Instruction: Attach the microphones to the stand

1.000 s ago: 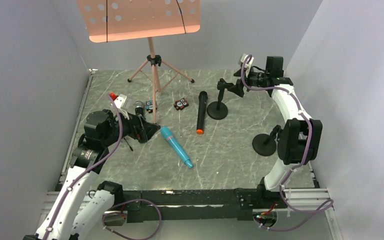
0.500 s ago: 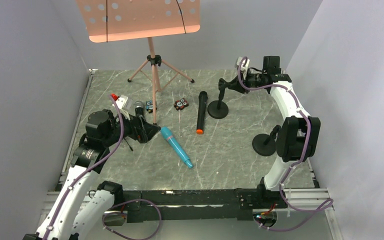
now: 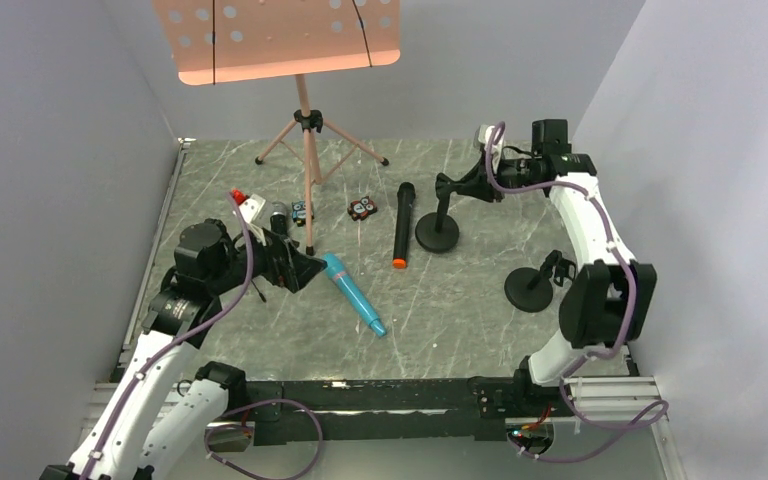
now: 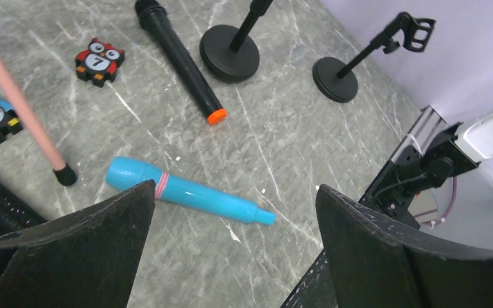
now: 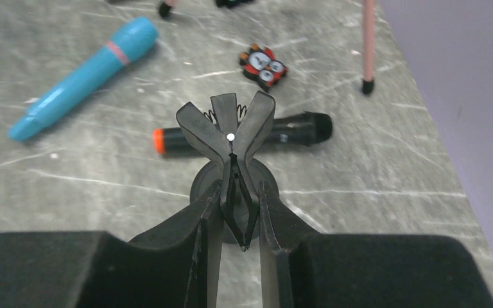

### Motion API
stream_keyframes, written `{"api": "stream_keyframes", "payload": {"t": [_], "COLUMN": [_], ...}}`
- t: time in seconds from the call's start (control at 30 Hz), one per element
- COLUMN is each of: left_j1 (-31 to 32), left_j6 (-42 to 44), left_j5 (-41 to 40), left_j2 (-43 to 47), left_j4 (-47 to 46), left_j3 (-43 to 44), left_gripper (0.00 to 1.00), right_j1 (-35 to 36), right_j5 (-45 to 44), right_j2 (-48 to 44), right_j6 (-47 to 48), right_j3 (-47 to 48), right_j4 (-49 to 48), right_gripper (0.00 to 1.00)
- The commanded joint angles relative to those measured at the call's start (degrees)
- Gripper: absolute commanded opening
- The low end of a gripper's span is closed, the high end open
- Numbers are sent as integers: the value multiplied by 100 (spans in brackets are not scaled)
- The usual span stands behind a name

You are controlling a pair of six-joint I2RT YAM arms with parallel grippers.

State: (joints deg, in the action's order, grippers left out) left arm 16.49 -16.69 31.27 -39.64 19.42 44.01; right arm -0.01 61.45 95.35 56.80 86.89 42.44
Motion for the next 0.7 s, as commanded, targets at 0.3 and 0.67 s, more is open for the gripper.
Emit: {"api": "stream_keyframes", "payload": {"t": [0.3,0.67], "left_j1": [696,1082], "left_j6": [285,82], "left_j5": [57,-501], "left_j2": [-87,-127], "left_j4": [-489,-369], "left_j3": [257,253], "left_gripper": [99,99], "right_j1": [789,1177], "right_j5": [1018,990], "right_j2": [-2160,-2757], "right_j6": [597,-133], "right_j3": [-1719,-2645], "right_j4": [1176,263], "right_gripper": [15,16]}}
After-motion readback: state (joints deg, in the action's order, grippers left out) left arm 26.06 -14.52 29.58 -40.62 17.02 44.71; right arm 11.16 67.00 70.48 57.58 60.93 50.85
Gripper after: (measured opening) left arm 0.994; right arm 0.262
